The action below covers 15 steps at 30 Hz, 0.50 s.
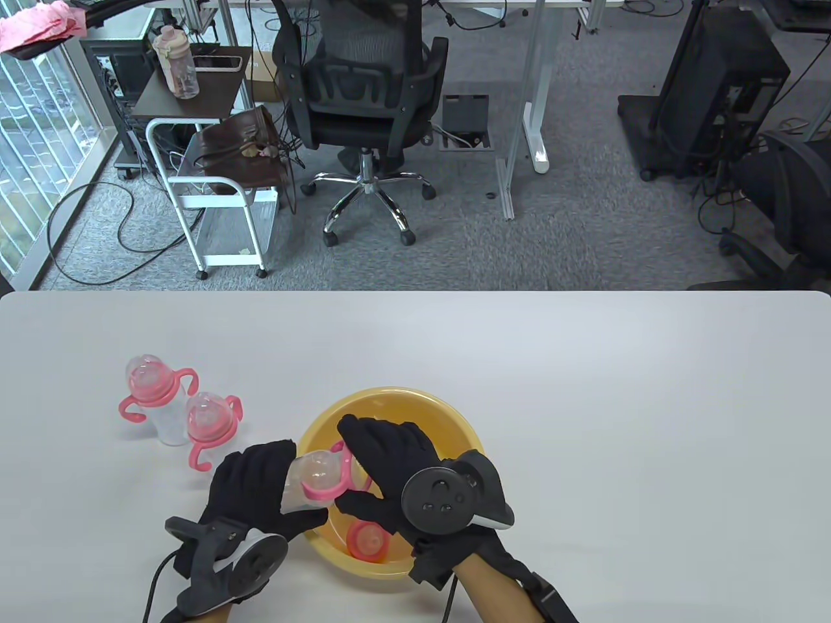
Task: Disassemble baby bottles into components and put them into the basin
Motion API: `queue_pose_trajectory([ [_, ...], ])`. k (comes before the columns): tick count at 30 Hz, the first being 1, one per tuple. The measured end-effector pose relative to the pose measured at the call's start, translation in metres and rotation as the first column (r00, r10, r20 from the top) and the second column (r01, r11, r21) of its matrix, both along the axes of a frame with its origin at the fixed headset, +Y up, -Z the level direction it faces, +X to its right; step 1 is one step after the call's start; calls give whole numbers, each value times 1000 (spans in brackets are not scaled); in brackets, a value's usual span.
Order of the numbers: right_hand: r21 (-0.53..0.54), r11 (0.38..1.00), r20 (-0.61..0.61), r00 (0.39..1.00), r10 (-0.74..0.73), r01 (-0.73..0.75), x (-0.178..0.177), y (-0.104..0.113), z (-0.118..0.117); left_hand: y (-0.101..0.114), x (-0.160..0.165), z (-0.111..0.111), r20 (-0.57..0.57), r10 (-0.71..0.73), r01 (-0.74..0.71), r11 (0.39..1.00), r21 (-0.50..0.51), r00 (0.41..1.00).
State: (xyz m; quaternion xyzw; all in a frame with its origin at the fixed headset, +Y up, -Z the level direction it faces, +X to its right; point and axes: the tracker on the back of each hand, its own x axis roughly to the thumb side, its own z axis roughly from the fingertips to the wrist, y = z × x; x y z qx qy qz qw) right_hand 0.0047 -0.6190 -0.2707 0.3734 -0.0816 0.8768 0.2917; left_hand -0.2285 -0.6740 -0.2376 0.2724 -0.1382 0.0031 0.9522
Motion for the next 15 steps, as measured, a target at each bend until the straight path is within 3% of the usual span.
queue_pose_trajectory([
  [7,-15,998,109,992,-66,68,18,12,-3,-3,-12,-7,-69,28,-30,999,-28,997],
  [11,-14,1000,211,977,-10,14,22,18,-4,-5,-21,-11,-113,40,-44,998,-34,993],
  [15,-134,982,233,959,164,-135,9,9,-14,-3,-28,-11,-139,101,-103,995,-5,985],
])
